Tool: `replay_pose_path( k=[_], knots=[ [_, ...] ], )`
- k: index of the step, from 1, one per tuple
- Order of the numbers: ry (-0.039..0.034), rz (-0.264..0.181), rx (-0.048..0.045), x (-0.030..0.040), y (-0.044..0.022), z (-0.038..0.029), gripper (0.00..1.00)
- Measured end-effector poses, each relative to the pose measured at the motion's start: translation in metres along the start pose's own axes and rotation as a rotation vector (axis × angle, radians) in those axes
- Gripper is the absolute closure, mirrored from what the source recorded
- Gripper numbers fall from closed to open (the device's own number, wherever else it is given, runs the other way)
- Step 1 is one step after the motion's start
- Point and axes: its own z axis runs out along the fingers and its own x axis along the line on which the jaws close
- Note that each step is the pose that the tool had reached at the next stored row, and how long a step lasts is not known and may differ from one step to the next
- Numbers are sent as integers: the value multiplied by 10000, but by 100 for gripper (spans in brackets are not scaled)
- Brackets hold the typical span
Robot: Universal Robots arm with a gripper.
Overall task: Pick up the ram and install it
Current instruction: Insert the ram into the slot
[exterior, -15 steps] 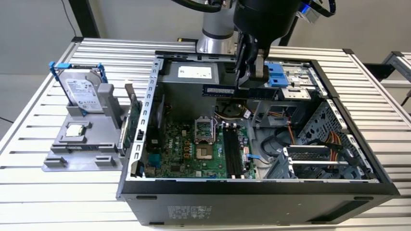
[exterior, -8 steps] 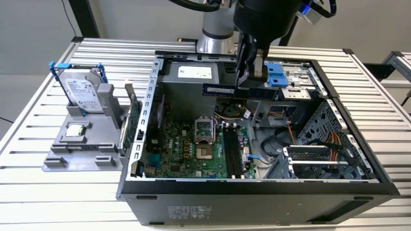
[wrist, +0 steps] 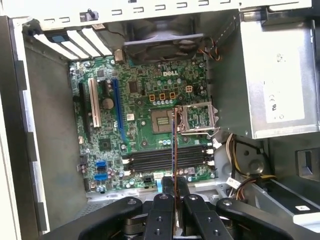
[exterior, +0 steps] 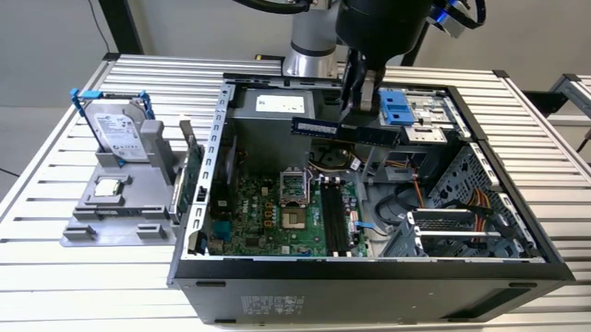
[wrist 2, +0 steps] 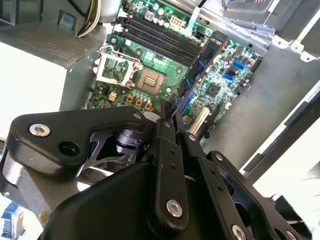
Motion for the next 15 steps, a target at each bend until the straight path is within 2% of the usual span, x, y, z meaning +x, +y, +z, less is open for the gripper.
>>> replay_pose_path(
  k=[6,10,15],
  knots=[
    [-19,790,1,0,0,0,100],
    [8,1161,10,0,-2,0,100],
    [-6,1849,10,-1,-2,-1,100]
  ],
)
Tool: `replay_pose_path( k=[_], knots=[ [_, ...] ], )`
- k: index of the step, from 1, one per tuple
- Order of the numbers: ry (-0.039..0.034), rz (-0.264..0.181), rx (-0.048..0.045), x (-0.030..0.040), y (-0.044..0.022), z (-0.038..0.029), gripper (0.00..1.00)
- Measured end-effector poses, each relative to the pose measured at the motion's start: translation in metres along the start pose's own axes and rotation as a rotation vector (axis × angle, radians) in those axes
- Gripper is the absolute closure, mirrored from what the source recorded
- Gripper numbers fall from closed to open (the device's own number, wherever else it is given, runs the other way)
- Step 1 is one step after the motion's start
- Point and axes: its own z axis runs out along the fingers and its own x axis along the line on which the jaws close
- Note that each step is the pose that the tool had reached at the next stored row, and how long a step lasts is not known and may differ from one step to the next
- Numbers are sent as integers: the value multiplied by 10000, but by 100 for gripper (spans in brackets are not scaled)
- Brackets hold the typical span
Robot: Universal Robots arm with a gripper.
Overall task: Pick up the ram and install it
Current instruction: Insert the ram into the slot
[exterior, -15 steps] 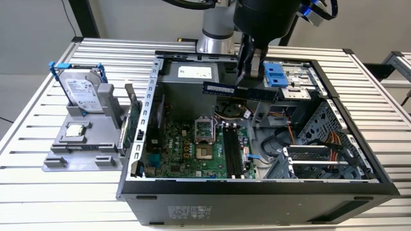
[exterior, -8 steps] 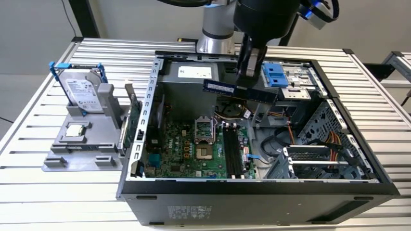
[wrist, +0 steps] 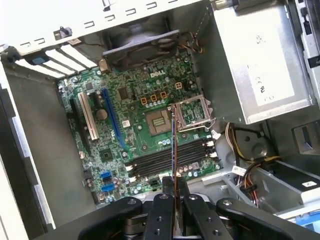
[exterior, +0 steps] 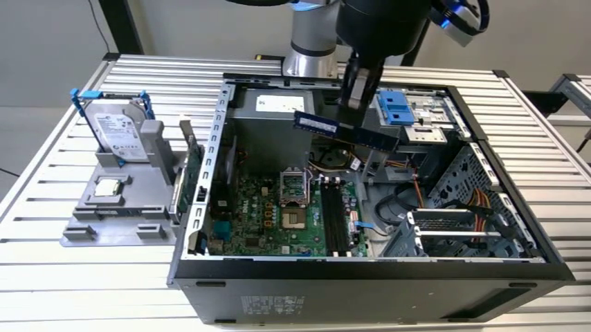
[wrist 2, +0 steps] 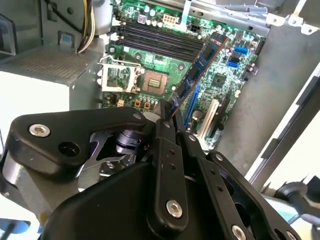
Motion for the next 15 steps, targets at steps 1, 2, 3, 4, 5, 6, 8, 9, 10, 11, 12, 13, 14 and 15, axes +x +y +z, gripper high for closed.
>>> replay_pose_path(
  k=[1,2,3,4,5,6,8,9,10,11,12,13,14,15],
  knots=[
    [-3,114,0,0,0,0,100],
    [-8,238,-1,0,0,1,100],
    [-12,389,-1,0,0,1,100],
    [-16,532,-2,0,0,1,100],
    [-18,667,-2,0,0,0,100],
    [-22,799,-2,0,0,0,100],
    [-28,1028,-3,0,0,1,100],
    [-31,1134,-3,0,0,1,100],
    [-33,1242,-3,0,0,1,100],
    [-36,1355,-4,0,0,1,100],
    [-40,1479,-4,0,0,1,100],
    [-43,1613,-5,0,0,1,100],
    [-46,1742,-5,0,0,0,100],
    [-49,1862,-5,0,0,1,100]
  ],
)
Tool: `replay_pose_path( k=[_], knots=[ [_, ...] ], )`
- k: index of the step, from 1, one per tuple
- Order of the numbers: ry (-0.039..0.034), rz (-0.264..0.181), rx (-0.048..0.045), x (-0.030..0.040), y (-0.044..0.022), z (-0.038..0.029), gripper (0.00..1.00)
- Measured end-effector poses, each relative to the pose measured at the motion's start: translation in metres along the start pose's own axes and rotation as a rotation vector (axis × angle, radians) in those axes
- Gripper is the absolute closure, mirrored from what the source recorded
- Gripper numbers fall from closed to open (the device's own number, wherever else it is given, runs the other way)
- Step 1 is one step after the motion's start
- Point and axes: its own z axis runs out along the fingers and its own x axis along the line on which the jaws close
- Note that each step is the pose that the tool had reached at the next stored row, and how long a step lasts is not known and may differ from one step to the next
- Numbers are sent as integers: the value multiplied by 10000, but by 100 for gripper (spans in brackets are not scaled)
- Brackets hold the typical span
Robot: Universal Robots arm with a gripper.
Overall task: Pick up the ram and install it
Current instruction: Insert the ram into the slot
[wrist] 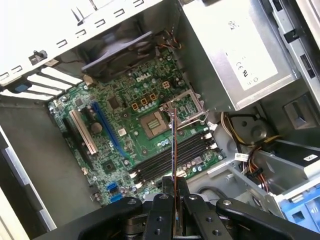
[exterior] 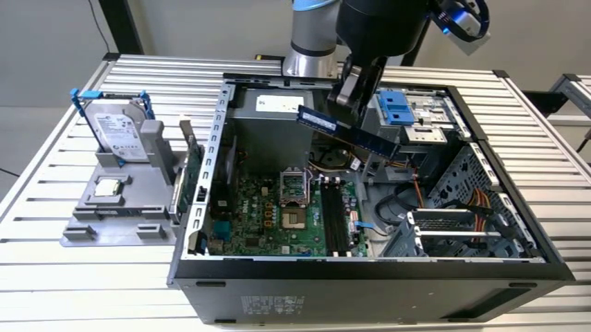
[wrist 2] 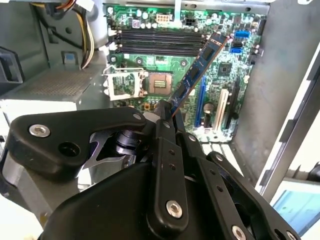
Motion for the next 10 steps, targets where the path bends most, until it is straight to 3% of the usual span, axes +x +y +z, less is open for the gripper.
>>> replay_pose_path(
  k=[7,10],
  knots=[
    [-19,791,-1,0,0,0,100],
    [-20,870,-1,0,0,0,100]
  ],
)
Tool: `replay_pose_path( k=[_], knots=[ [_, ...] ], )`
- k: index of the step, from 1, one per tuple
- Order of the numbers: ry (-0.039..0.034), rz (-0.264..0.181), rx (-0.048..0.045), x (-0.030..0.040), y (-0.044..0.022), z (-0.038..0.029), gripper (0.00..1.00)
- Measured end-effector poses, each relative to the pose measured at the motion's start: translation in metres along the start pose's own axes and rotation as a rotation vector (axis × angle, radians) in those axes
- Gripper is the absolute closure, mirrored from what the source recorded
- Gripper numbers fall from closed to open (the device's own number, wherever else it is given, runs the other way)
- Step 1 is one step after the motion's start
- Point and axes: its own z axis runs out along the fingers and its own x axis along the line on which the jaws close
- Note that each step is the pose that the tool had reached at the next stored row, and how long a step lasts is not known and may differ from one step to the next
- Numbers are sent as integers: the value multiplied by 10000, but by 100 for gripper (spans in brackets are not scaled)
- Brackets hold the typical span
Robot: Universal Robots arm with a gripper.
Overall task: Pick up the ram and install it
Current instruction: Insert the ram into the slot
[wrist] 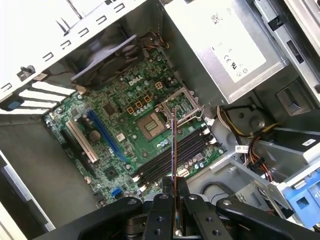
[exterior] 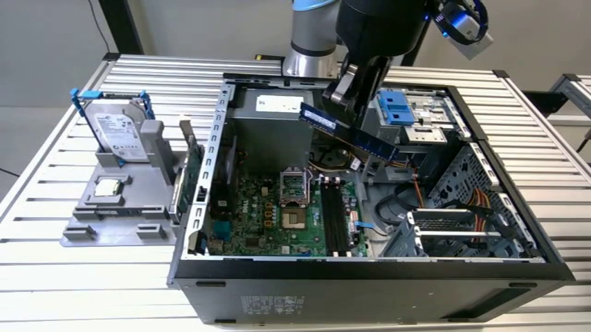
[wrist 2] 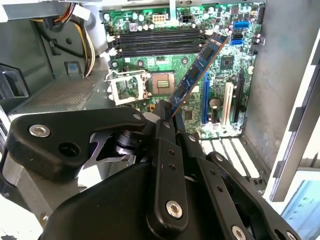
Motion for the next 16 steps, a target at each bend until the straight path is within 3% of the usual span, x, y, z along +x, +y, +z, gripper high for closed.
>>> replay_pose_path(
  k=[5,16],
  knots=[
    [-2,57,0,0,0,0,100],
    [-26,1485,6,0,0,0,100]
  ],
)
